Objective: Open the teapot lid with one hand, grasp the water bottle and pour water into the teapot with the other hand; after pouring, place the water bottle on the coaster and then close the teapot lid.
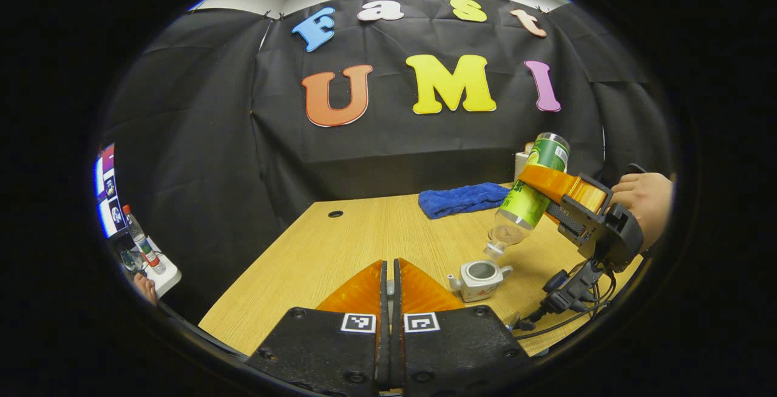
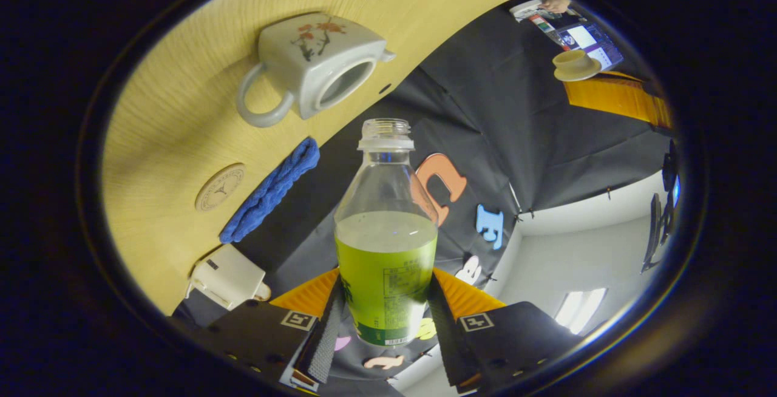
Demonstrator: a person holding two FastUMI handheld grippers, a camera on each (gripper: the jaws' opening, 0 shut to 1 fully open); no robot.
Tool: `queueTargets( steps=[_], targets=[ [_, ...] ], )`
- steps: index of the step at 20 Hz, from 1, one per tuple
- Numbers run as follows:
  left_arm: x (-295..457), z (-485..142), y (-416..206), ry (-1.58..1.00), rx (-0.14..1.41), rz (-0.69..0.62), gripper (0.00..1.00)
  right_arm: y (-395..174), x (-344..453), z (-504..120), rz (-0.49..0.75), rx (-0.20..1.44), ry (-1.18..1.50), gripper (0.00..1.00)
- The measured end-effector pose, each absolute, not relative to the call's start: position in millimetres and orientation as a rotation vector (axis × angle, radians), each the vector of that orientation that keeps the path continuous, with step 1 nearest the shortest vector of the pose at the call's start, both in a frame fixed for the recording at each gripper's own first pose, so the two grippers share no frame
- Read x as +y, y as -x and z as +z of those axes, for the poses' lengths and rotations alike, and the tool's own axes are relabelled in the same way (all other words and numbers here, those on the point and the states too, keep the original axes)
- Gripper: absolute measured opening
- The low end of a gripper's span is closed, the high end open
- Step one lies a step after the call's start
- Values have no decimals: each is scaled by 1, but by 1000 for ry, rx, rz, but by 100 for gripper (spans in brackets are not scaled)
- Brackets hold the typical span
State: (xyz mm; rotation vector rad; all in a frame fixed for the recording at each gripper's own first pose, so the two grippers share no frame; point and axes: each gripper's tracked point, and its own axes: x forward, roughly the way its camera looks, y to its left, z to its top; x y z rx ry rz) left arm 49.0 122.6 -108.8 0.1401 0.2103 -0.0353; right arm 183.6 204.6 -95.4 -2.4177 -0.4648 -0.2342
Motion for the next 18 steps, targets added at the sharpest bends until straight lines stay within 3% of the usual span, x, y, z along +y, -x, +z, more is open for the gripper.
queueTargets(
  steps=[6,11,16,18],
  targets=[
    [125,-105,-49,-130,198,-16,3,-195,189,-106,-191,-397,2293,70],
    [124,-100,-49,-98,184,-12,3,-201,152,-131,-88,-151,1860,73],
    [111,-91,-50,-104,154,-11,3,-197,141,-151,21,-19,1461,70],
    [104,-86,-50,-102,138,-12,3,-195,133,-151,73,14,1293,75]
  ],
)
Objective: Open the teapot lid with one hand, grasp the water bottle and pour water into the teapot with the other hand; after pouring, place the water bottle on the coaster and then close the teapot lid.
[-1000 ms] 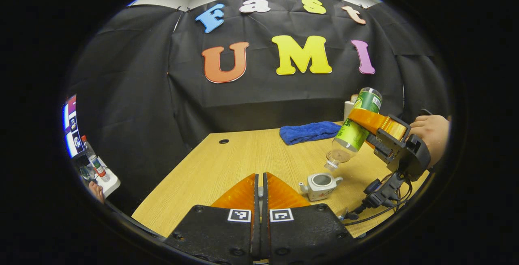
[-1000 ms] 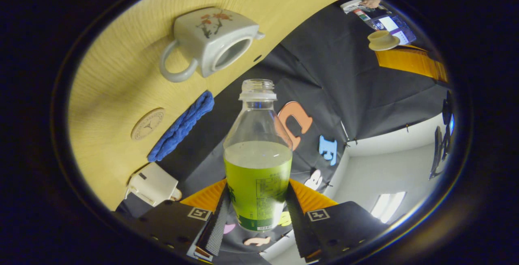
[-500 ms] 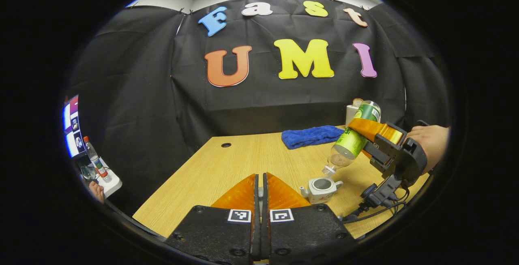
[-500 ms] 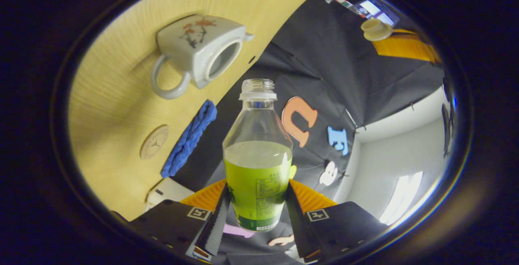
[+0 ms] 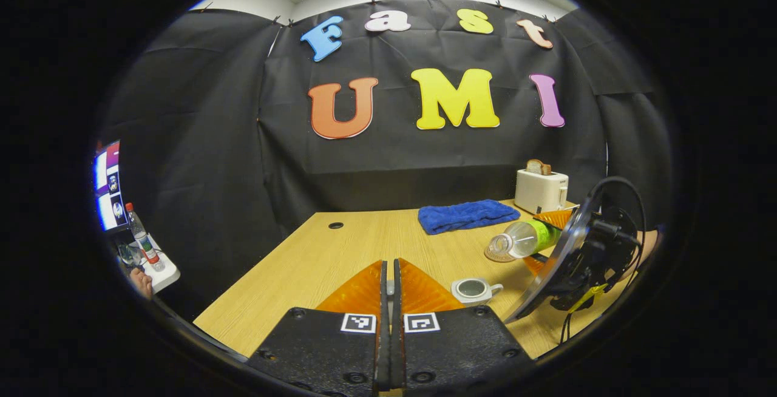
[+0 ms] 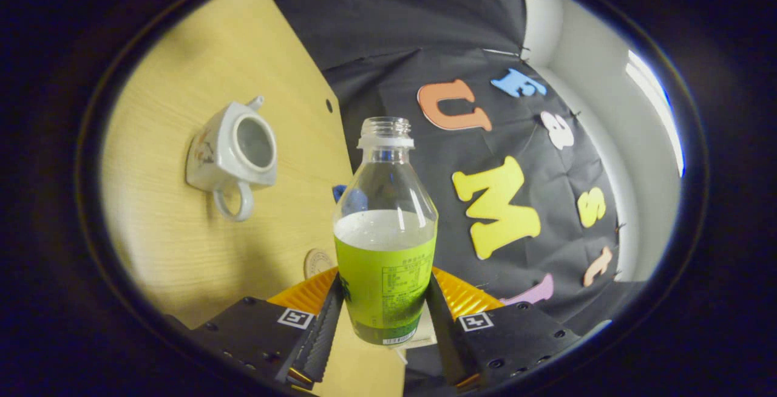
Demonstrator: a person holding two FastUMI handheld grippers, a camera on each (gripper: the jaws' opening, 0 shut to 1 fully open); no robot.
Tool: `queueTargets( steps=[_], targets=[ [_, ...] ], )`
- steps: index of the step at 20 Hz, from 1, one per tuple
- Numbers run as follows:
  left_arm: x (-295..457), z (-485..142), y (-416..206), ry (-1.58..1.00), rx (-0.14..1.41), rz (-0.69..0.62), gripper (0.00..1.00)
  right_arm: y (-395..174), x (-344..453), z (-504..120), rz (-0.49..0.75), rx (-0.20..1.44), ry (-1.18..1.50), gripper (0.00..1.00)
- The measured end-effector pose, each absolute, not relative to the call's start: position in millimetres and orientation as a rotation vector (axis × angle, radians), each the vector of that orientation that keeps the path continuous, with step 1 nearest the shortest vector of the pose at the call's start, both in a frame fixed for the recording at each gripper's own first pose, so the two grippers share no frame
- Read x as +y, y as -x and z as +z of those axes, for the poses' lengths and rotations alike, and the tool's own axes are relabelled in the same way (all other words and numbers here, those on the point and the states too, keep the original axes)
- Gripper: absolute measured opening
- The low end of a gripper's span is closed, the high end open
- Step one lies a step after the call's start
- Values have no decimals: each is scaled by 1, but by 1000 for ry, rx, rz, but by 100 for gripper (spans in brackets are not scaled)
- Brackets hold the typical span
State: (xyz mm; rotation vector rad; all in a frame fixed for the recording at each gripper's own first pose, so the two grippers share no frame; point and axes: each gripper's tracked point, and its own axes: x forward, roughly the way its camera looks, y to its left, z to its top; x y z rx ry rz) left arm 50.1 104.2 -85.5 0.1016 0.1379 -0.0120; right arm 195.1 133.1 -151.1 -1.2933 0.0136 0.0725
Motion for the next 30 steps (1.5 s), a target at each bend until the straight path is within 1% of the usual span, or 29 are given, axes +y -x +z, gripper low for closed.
queueTargets(
  steps=[4,5,6,7,8,9,10,11,12,13,14,17,18,19,20,22,27,29,30],
  targets=[
    [85,-79,-56,-20,107,-34,2,-197,118,-141,135,56,957,75],
    [81,-83,-58,-18,113,-38,3,-201,114,-142,151,71,895,71],
    [78,-86,-58,-30,121,-45,3,-206,110,-141,164,81,845,75],
    [75,-88,-58,-47,128,-52,3,-210,107,-139,178,85,796,71],
    [71,-89,-59,-63,131,-56,3,-214,108,-137,203,85,740,71],
    [68,-91,-61,-69,136,-56,3,-218,109,-136,230,87,675,75],
    [65,-91,-63,-69,137,-58,3,-223,113,-137,262,90,605,71],
    [60,-93,-64,-63,139,-66,3,-229,116,-135,282,96,533,71],
    [55,-96,-64,-60,147,-75,3,-235,116,-135,298,104,461,74],
    [52,-97,-64,-63,149,-75,3,-242,117,-136,307,121,397,75],
    [51,-94,-64,-66,143,-71,3,-247,119,-136,311,140,344,71],
    [46,-88,-64,-58,116,-72,4,-269,119,-146,320,205,209,71],
    [44,-87,-65,-53,111,-71,3,-276,122,-151,336,238,163,73],
    [43,-88,-66,-52,115,-75,3,-282,121,-157,337,270,162,73],
    [41,-91,-66,-58,124,-81,3,-289,115,-157,313,267,175,71],
    [45,-94,-67,-72,129,-79,3,-301,112,-163,304,263,199,72],
    [46,-105,-72,-57,166,-80,3,-312,114,-178,297,286,197,71],
    [46,-107,-73,-54,172,-81,3,-313,114,-179,291,284,204,72],
    [43,-107,-71,-54,172,-86,3,-312,113,-179,285,280,203,75]
  ],
)
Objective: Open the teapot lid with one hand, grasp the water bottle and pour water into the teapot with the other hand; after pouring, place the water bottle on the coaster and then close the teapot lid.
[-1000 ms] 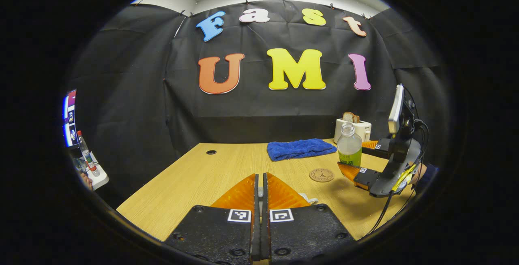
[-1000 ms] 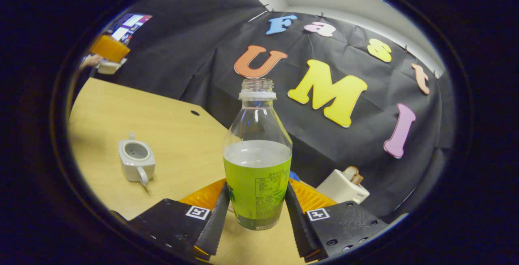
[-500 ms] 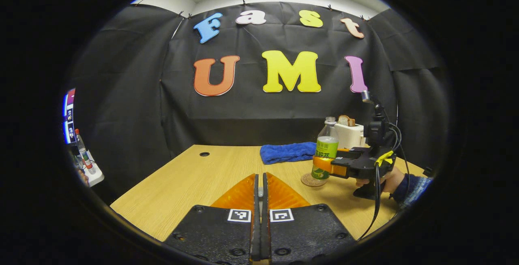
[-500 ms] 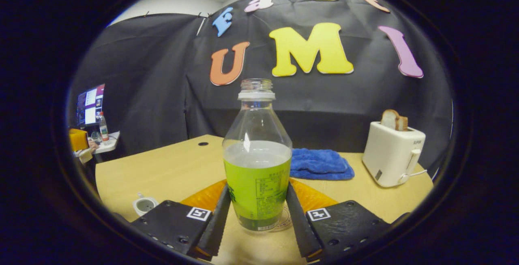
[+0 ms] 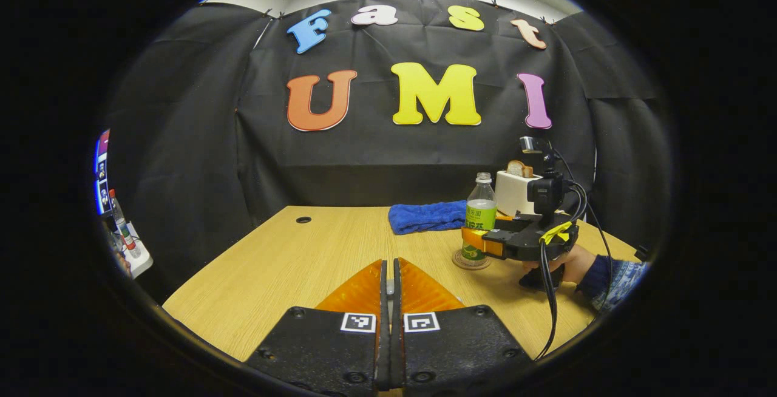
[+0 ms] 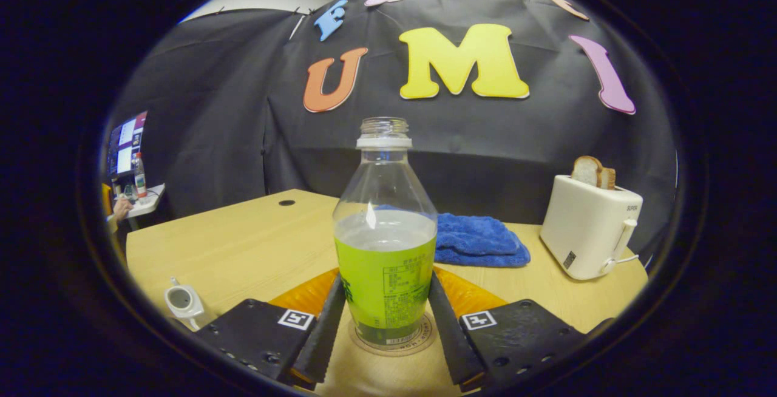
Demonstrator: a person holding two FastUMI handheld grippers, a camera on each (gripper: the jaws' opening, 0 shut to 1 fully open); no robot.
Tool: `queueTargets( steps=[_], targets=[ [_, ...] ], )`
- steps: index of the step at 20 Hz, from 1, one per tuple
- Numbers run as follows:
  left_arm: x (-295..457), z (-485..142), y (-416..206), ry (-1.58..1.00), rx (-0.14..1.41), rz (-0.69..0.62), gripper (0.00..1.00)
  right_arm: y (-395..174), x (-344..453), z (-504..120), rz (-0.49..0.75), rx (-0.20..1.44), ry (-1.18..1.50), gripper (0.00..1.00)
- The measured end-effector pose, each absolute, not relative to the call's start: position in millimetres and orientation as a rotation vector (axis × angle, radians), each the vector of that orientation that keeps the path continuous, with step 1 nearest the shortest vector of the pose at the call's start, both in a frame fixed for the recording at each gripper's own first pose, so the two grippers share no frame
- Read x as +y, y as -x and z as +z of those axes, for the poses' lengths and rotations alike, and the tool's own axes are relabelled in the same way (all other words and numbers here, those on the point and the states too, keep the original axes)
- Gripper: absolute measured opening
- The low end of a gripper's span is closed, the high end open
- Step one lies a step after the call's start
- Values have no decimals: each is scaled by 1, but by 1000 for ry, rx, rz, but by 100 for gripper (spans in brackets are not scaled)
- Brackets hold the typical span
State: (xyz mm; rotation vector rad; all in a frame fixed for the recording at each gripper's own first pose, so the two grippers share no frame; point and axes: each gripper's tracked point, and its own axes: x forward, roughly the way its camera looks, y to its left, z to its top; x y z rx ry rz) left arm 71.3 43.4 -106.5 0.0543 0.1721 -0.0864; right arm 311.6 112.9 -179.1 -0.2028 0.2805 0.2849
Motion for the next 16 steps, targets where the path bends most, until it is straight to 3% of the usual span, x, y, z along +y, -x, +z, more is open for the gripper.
queueTargets(
  steps=[2,5,6,16],
  targets=[
    [42,-106,-70,-59,169,-92,3,-307,110,-174,278,275,196,76],
    [46,-104,-73,-61,158,-79,3,-295,100,-160,250,258,192,95],
    [46,-104,-72,-59,156,-79,2,-287,98,-155,247,252,191,96],
    [43,-123,-96,-63,140,-81,3,-186,32,-120,116,137,201,95]
  ],
)
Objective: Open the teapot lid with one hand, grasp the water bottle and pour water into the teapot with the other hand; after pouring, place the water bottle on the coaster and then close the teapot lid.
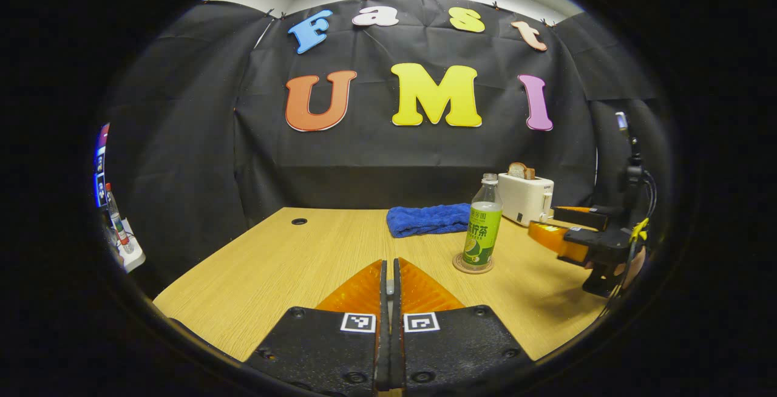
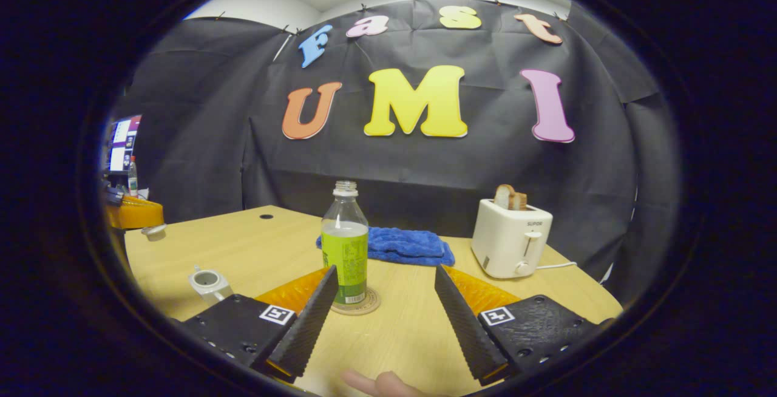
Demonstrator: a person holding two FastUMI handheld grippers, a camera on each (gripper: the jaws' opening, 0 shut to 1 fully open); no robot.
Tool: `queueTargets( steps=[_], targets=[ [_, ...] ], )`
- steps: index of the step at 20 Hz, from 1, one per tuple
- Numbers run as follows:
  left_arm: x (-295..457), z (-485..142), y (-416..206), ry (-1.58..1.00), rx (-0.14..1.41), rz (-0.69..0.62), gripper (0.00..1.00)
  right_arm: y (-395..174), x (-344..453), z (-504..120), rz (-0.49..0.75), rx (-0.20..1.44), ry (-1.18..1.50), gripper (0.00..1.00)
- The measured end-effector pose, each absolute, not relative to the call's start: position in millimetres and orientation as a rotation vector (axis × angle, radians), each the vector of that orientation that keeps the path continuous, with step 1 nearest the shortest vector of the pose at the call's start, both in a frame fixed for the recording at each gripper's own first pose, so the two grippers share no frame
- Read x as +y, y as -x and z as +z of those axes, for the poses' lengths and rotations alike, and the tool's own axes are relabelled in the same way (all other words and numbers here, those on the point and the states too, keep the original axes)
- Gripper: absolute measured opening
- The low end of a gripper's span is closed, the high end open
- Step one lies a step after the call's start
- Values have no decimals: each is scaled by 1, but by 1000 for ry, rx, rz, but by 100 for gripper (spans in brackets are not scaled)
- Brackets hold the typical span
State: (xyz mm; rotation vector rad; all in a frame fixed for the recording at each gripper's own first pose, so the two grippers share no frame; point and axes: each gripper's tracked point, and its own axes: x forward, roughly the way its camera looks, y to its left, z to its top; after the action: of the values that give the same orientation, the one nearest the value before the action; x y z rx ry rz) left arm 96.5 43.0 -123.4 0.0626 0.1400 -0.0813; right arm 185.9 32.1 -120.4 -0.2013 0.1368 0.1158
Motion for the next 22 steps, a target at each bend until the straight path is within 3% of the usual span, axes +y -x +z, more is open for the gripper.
queueTargets(
  steps=[7,11,22],
  targets=[
    [27,-150,-118,-19,143,-103,4,-114,-13,-113,47,99,210,97],
    [17,-149,-123,-4,107,-98,4,-84,-14,-97,73,35,249,97],
    [9,-179,-141,-38,128,-71,4,-87,-22,-108,92,34,239,97]
  ],
)
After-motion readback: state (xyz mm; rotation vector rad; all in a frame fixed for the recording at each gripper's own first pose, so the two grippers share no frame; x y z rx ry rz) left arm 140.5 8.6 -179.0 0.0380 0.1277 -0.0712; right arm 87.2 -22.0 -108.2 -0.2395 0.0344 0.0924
